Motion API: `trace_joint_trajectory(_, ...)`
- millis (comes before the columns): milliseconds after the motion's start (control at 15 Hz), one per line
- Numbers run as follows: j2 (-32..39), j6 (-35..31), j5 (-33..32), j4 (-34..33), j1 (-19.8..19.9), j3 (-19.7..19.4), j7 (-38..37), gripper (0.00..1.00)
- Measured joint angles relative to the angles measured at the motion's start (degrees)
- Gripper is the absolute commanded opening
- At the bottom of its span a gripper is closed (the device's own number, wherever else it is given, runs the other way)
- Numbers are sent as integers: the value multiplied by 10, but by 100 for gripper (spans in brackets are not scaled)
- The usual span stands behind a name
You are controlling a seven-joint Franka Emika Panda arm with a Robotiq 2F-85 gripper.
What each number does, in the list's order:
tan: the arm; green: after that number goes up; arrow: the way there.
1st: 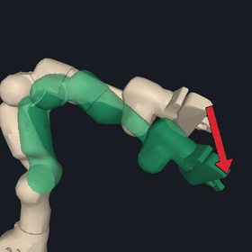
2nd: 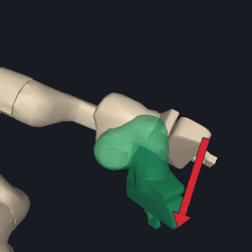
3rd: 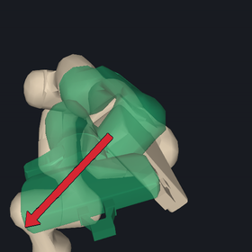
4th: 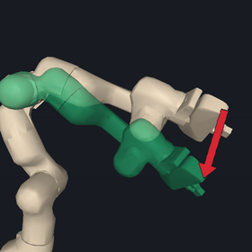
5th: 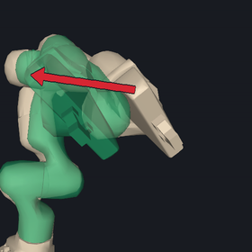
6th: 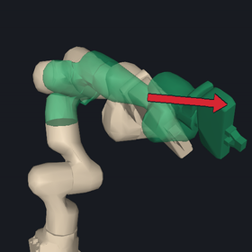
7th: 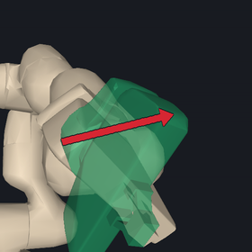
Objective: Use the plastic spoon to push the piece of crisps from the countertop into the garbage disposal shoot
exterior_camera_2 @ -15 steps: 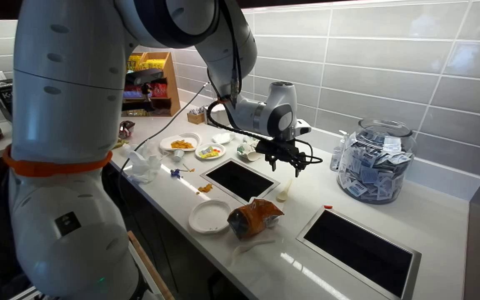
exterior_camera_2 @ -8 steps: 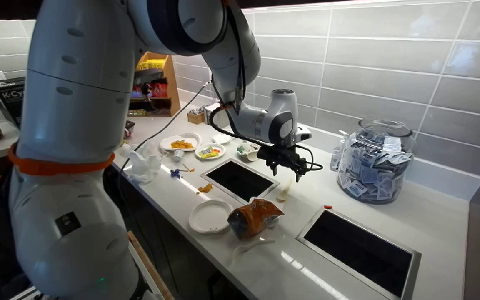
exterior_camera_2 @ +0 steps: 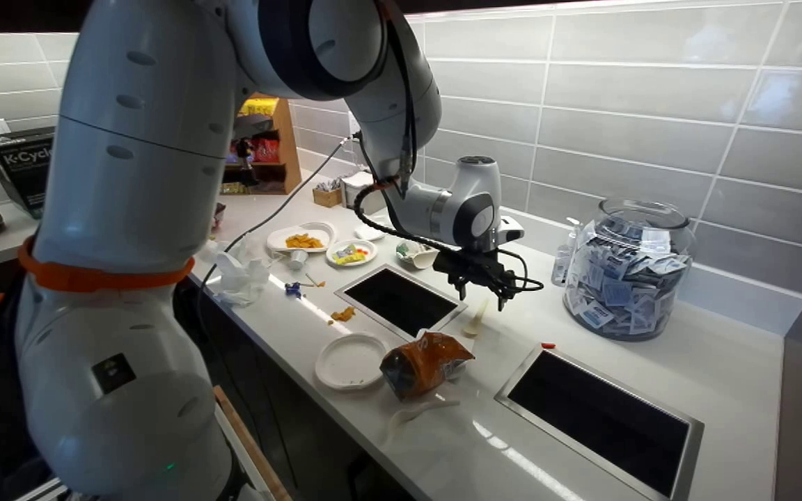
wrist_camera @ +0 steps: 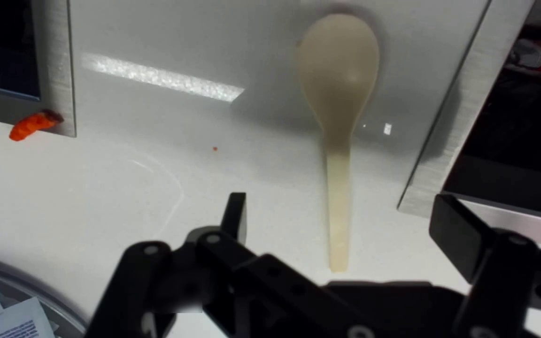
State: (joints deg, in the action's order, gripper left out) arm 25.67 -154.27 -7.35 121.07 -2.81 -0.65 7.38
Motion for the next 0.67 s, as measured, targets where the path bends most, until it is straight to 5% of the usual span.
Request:
trace_joint_trajectory(333, 10, 0, -2, -5, 0, -6, 0, 97)
trace_joint_trajectory(467, 12, 0, -2, -7, 0, -6, 0, 86)
trace_joint_trajectory(667, 15, 0, -2, -8, 0, -6, 0, 56)
